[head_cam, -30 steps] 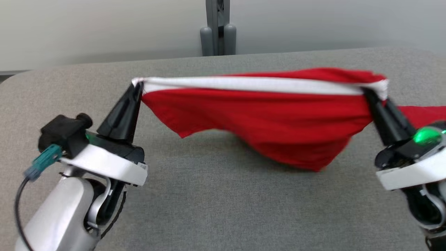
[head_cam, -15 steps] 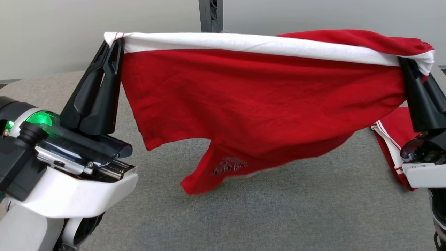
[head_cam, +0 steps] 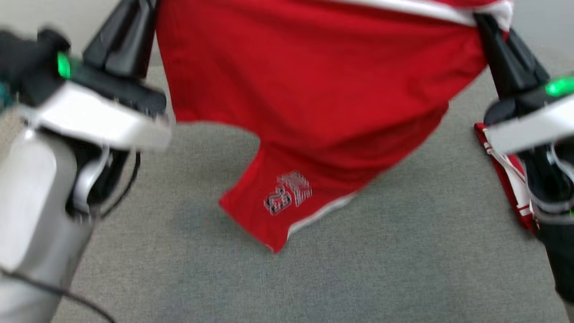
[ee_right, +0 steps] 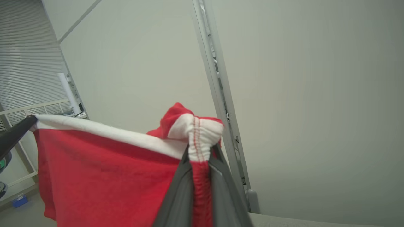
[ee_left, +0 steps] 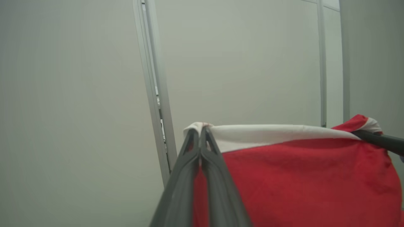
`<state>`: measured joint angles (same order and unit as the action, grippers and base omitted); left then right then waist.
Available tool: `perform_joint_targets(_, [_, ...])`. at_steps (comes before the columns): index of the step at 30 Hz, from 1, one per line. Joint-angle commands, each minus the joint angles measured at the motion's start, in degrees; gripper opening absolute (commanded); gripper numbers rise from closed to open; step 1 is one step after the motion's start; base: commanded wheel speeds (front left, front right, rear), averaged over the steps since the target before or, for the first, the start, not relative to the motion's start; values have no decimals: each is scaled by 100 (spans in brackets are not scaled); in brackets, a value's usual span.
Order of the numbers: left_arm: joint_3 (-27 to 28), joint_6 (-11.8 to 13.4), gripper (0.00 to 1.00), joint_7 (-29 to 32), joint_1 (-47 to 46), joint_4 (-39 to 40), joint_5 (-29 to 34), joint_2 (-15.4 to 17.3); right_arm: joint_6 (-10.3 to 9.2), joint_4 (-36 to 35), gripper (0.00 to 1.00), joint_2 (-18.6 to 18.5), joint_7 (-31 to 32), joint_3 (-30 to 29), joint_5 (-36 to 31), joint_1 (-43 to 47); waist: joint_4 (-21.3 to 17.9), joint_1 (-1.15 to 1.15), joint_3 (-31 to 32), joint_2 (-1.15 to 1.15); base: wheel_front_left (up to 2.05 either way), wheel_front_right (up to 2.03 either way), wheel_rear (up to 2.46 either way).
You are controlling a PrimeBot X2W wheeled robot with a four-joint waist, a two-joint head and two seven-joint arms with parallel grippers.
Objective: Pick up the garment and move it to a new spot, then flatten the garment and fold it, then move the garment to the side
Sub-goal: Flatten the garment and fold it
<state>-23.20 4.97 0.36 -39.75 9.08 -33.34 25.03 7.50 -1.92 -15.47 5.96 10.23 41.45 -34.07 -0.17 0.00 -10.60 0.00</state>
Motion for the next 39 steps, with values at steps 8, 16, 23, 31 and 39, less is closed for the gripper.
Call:
perform_joint_targets(8, [-69,-777,0,-375,-2516,-3168,5,-576,-4,2695,0,93,-435,502,-73,-2549,76,0,-540,0,0,0,0])
perform_joint_targets(16, [-121,-1072,0,-1023,-3794,-5159,30,-901,-11,4626,0,483,-1297,935,-51,-3925,84,0,-712,0,0,0,0])
perform_joint_targets(23, [-469,-1237,0,-1377,-4085,-6109,-104,-1269,-13,5582,0,629,-1693,1475,277,-4244,269,0,-1077,0,0,0,0])
perform_joint_targets(31, [-955,-1244,0,-1542,-2945,-6010,-555,-1377,-2,5444,0,364,-1897,2383,804,-3437,367,0,-1321,0,0,0,0])
perform_joint_targets(39, [-563,-1224,0,-1551,-823,-4593,-387,-1265,-1,4268,0,-141,-2119,3162,1278,-1856,378,0,-1174,0,0,0,0])
